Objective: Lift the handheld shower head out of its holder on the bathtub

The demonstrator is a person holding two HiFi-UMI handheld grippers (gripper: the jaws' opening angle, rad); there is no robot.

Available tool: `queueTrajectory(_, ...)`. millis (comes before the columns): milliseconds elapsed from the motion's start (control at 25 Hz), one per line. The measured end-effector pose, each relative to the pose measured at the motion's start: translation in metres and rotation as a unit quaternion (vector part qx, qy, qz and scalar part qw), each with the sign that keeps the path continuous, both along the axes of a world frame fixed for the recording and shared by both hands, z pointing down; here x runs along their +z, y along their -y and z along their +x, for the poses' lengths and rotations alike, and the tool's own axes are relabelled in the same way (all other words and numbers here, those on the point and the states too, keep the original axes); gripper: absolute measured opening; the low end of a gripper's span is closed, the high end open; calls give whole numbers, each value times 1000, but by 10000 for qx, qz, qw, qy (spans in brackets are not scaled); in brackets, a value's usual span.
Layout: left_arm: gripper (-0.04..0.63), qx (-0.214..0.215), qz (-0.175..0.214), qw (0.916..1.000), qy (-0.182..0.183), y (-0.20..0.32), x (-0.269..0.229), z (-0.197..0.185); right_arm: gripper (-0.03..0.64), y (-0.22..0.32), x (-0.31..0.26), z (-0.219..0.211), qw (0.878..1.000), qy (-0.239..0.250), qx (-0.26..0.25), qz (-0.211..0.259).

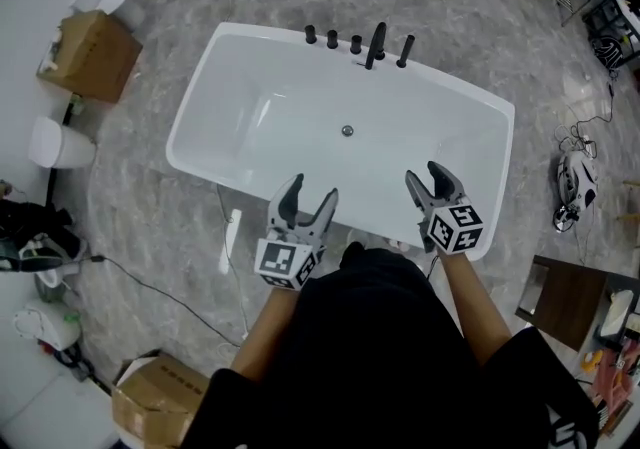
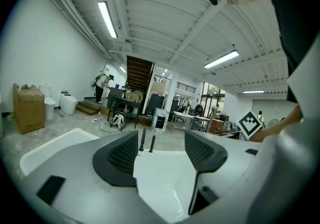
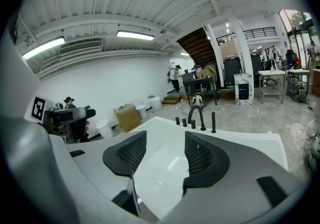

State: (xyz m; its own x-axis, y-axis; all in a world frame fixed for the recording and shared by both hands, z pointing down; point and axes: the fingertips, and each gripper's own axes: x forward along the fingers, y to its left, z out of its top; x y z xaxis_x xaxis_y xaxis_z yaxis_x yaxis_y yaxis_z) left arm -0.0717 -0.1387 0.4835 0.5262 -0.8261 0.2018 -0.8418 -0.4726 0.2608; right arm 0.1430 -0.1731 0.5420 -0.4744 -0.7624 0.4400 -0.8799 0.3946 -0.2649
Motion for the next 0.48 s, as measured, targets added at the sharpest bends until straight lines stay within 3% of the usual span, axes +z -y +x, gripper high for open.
queueTrajectory(280, 270, 44, -113, 9999, 29, 29, 12, 7, 209, 28, 11, 17, 9999, -112, 17, 7)
queueTrajectory(480, 269, 329, -188, 9992, -106, 45, 22, 18, 209, 59, 20, 27, 9995, -122, 282, 70)
